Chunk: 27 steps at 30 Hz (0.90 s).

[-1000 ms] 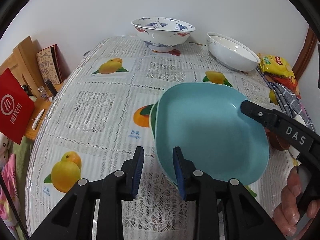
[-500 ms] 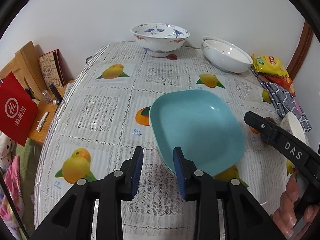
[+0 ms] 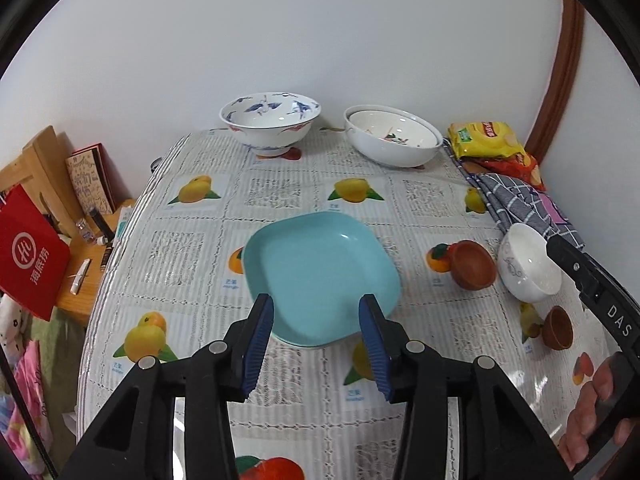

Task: Organize plates and bowls
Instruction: 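Move both grippers away from the plates toward the terracotta bowls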

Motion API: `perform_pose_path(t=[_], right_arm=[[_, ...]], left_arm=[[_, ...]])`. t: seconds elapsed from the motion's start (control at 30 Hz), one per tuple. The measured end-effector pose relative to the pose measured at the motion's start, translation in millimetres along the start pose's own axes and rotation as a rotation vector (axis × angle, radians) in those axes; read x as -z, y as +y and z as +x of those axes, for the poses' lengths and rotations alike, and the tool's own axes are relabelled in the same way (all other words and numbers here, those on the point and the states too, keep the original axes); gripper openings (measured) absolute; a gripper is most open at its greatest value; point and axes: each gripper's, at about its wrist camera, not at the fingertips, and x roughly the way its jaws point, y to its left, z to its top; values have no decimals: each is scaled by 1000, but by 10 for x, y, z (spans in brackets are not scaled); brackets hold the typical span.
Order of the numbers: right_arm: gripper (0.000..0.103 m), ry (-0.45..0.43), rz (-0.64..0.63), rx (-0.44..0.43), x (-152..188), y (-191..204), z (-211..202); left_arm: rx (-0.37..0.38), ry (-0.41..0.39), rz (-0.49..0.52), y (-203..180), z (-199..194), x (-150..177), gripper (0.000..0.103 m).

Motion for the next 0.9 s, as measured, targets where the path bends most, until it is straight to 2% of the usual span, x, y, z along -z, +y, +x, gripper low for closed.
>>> perform_pose_path(t=[0.23,0.4,0.63,0.9], right_arm=[[73,19,40,75,98,-395,-27],[73,-8,12,157,155,-581,-35],[73,40,-4,170,218,-895,-21],[73,90,67,141,257,-1224,25]], left_arm=[[7,-9,42,-338,1,27,42],[14,4,34,-544,98,41,42],[32,14,39,-836,230,66,42],[39,43,71,-1184,434,67,42]])
